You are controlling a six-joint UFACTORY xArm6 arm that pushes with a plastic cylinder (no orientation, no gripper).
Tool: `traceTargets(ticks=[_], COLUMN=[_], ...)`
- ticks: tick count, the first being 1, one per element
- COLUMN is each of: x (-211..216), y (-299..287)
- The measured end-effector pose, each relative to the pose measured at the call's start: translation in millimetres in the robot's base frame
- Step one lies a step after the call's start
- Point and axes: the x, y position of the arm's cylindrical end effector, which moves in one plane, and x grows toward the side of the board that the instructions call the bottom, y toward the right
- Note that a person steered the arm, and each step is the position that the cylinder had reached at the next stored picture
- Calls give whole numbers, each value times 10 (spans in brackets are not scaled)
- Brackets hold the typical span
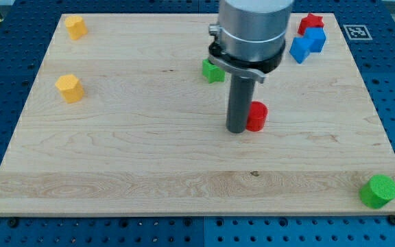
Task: Push the red circle towards the group of the blocks
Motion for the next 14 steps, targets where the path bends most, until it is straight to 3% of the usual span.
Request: traceTargets(ticks=[2, 4, 7, 8, 10, 14], x=[-47, -371, 193, 97, -558, -492], y=[205, 391, 522, 781, 999, 390])
